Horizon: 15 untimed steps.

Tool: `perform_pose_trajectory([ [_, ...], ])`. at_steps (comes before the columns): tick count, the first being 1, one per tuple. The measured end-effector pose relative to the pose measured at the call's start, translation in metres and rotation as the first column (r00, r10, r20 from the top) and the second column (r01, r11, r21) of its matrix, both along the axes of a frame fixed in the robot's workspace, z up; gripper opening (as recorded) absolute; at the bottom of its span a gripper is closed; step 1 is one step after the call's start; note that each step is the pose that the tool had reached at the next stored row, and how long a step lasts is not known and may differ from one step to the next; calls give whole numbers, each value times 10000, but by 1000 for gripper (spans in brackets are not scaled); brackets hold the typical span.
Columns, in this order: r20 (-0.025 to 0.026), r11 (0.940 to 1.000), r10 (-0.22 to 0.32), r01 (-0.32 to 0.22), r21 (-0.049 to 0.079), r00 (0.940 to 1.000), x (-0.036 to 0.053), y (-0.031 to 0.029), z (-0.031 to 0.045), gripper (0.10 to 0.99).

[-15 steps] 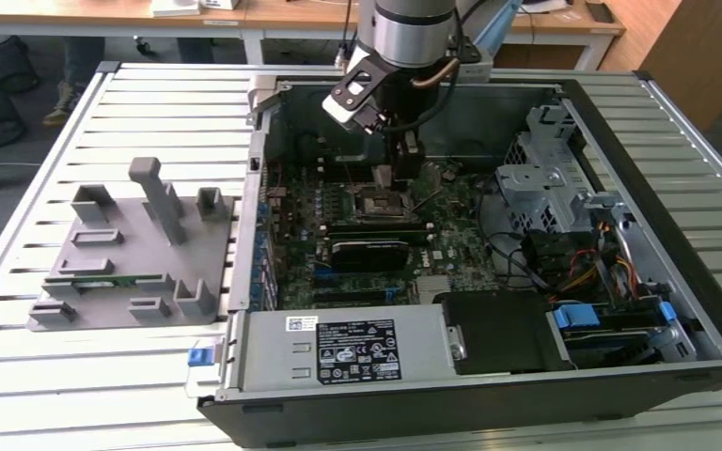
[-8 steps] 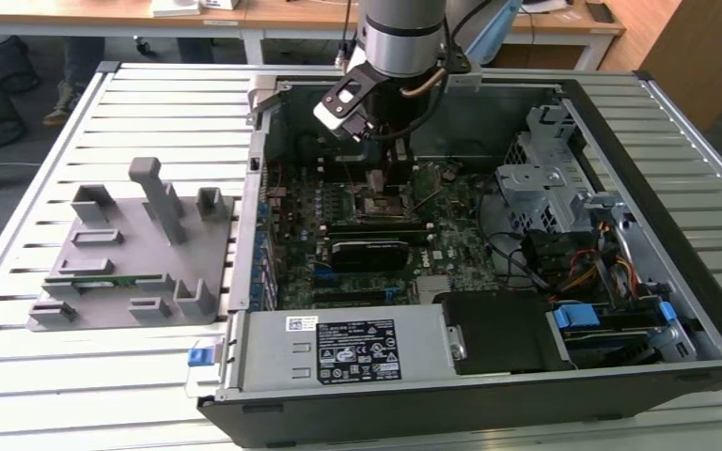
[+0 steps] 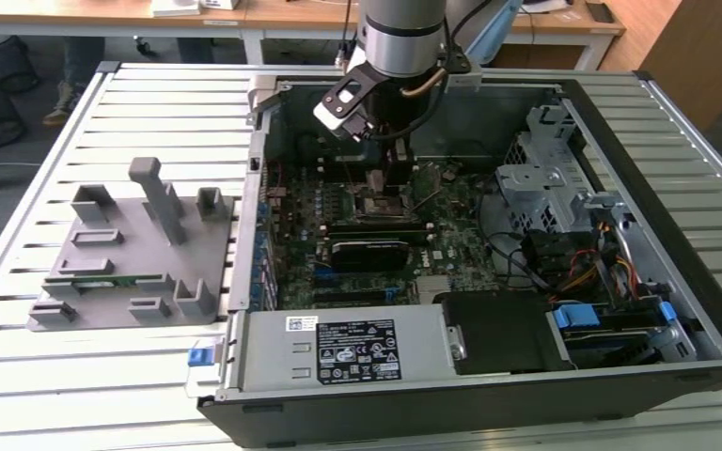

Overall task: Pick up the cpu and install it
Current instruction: 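Place the cpu into insertion slot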

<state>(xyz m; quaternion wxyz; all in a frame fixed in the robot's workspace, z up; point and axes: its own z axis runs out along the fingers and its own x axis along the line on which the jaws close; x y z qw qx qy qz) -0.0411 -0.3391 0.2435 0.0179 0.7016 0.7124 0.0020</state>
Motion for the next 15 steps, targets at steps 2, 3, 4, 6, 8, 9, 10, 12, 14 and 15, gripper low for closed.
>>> perform_pose_trajectory([
  [2, 0, 10000, 1, -1, 0, 10000, 0, 0, -1, 525],
  [3, 0, 10000, 1, -1, 0, 10000, 0, 0, -2, 525],
  [4, 1, 10000, 1, -1, 1, 10000, 0, 0, -4, 525],
  [6, 0, 10000, 1, -1, 0, 10000, 0, 0, -22, 525],
  [8, -2, 10000, 1, -1, -3, 10000, 0, 0, -24, 525],
  [9, -1, 10000, 1, -1, -2, 10000, 0, 0, -26, 525],
  [10, 0, 10000, 1, -1, 1, 10000, 0, 0, -29, 525],
  [12, 0, 10000, 1, -1, 1, 10000, 0, 0, -36, 525],
  [14, -1, 10000, 1, -1, -2, 10000, 0, 0, -37, 525],
  [15, -2, 10000, 1, -1, -3, 10000, 0, 0, -37, 525],
])
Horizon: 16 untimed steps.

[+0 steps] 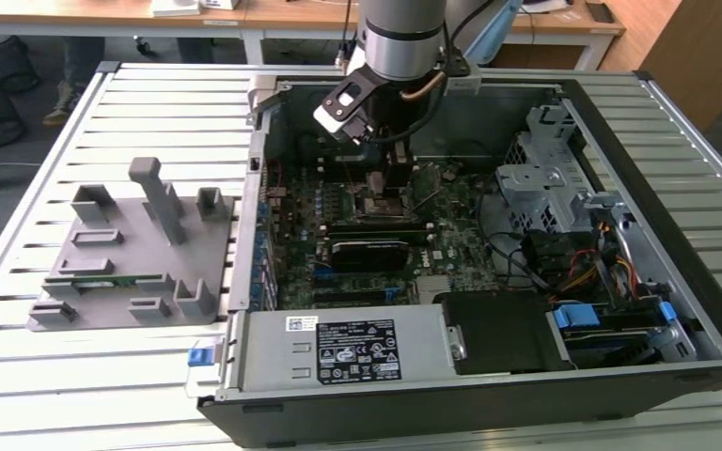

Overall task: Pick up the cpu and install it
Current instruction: 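Place the cpu into insertion slot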

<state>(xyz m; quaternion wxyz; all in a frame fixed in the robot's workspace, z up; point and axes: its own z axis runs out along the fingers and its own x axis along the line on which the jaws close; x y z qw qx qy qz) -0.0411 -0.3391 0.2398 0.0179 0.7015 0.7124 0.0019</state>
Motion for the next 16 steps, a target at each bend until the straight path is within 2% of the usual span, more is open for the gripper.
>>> perform_pose_trajectory([
  [6, 2, 10000, -1, 1, 2, 10000, 0, 0, 38, 525],
  [16, 1, 10000, 0, 0, 2, 10000, 0, 0, 210, 525],
])
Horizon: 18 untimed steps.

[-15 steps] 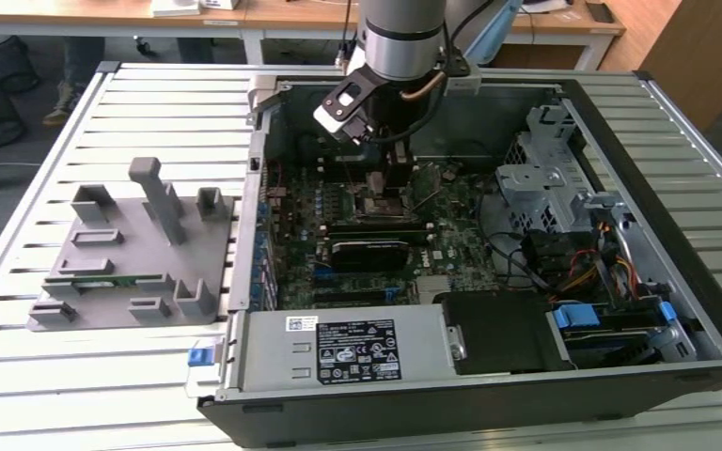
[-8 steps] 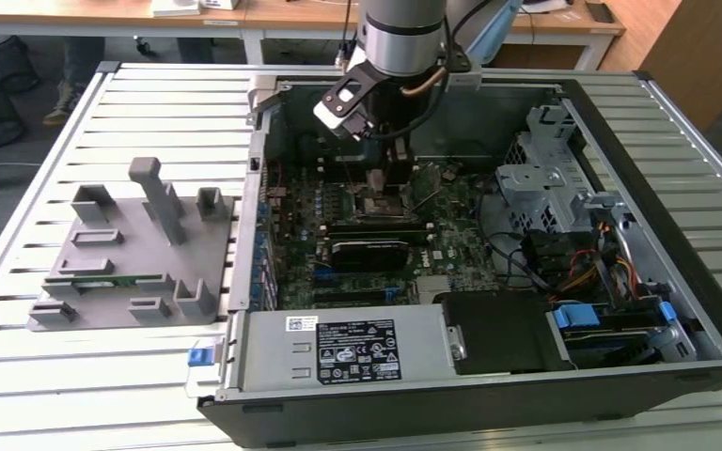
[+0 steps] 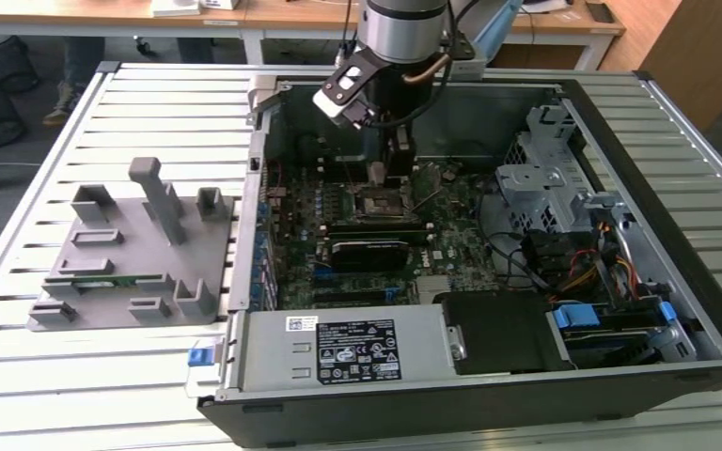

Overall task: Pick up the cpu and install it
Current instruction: 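Place the cpu into insertion slot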

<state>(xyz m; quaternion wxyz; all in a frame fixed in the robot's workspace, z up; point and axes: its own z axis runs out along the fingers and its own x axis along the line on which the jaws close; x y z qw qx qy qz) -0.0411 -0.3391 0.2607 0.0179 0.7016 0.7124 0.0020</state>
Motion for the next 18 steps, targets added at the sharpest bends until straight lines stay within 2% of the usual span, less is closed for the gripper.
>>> perform_pose_trajectory([
  [9, 0, 10000, 0, 0, 0, 10000, 0, 0, 129, 525],
  [10, 1, 10000, 0, 0, 1, 10000, 0, 0, 312, 525],
  [14, 0, 10000, 0, 0, 0, 10000, 0, 0, 377, 525],
  [18, 2, 10000, 0, 0, 2, 10000, 0, 0, 385, 525],
])
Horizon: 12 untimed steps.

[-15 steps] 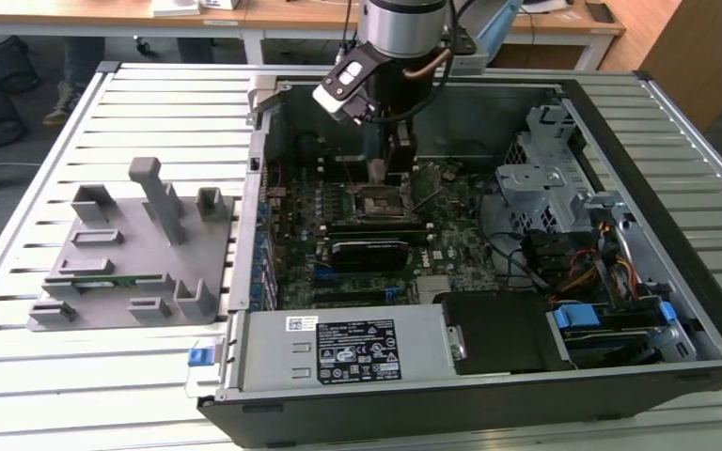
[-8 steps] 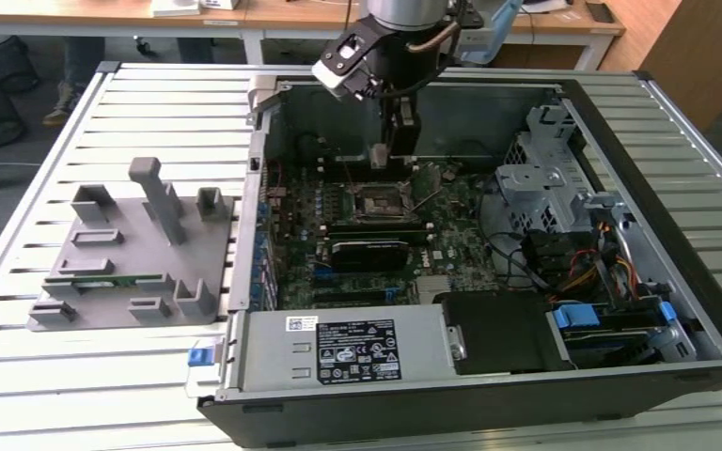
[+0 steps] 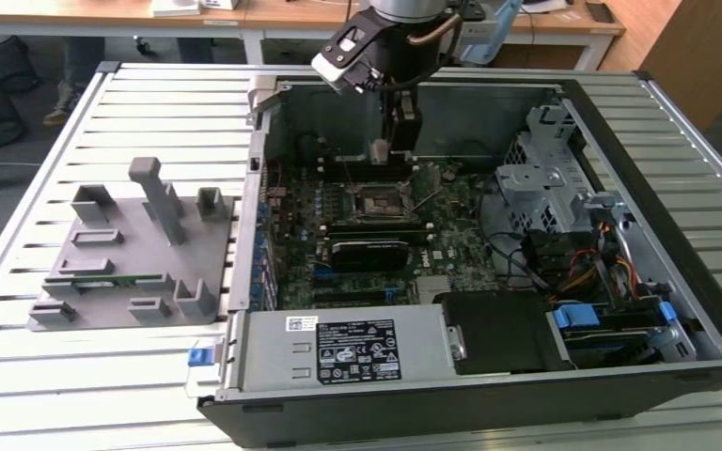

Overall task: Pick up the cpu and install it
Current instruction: 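Place the cpu into insertion slot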

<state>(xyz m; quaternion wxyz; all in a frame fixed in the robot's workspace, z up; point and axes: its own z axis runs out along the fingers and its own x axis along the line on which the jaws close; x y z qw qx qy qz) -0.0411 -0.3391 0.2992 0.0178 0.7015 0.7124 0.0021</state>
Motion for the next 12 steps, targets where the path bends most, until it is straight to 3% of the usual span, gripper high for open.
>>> perform_pose_trajectory([
  [12, -1, 10000, 0, 0, -2, 10000, 0, 0, -203, 525],
])
